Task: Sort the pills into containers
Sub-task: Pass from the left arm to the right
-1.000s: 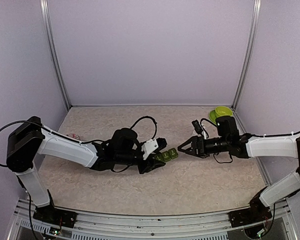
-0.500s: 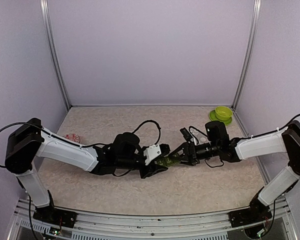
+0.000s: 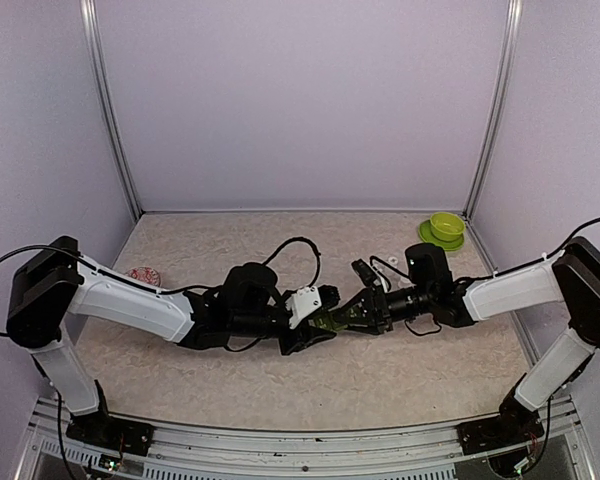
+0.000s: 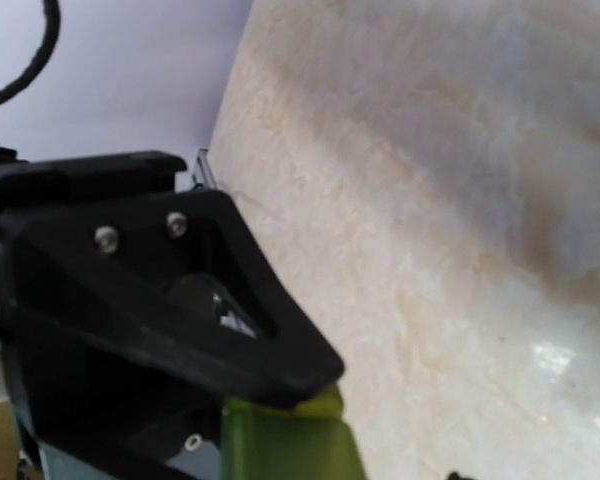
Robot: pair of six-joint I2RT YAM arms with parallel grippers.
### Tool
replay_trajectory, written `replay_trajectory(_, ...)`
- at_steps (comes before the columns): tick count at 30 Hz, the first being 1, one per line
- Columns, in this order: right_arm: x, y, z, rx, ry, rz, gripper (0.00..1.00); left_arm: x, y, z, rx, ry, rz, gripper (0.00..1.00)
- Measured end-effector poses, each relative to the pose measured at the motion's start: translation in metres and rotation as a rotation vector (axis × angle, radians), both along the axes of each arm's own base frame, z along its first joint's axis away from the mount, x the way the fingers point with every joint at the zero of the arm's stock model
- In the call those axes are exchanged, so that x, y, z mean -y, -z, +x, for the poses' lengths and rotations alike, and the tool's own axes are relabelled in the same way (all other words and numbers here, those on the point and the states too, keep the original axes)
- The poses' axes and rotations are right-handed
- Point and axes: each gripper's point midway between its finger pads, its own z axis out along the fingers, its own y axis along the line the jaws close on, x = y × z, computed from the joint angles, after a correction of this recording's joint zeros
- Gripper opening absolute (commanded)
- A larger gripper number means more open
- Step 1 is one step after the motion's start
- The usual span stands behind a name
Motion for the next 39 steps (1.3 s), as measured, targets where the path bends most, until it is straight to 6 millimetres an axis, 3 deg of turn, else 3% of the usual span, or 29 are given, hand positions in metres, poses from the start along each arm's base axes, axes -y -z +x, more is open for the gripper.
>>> replay_trajectory(5,-0.001,-0.004,-0.001,-0.001,-0.012,0.019,0.42,-0.001,-0.008,-0.001,0.018,0.004,-0.013,0.24)
replay_trajectory(11,-0.003,-0.005,-0.003,-0.013,-0.025,0.031,0.33,-0.002,-0.007,-0.001,0.021,0.008,-0.011,0.25)
replay_trajectory(15,-0.004,-0.006,-0.004,-0.021,-0.032,0.04,0.18,-0.003,-0.004,-0.002,0.02,0.007,-0.005,0.32)
replay_trajectory(18,-0.004,-0.005,-0.004,-0.042,-0.027,0.042,0.16,-0.004,-0.004,-0.001,0.031,0.009,0.0,0.41)
replay_trajectory(22,-0.004,-0.007,-0.004,-0.044,-0.027,0.048,0.15,-0.003,-0.004,-0.001,0.036,0.01,0.001,0.68)
replay_trajectory(26,-0.005,-0.009,-0.004,-0.039,-0.029,0.058,0.15,-0.005,-0.004,0.0,0.039,0.002,0.002,0.82)
replay_trajectory(32,-0.005,-0.01,-0.003,-0.051,-0.025,0.061,0.16,-0.021,-0.003,-0.001,0.067,-0.041,0.017,0.77)
replay_trajectory(39,-0.005,-0.01,-0.003,-0.076,-0.018,0.06,0.16,-0.026,-0.019,-0.009,0.171,-0.073,0.003,0.69)
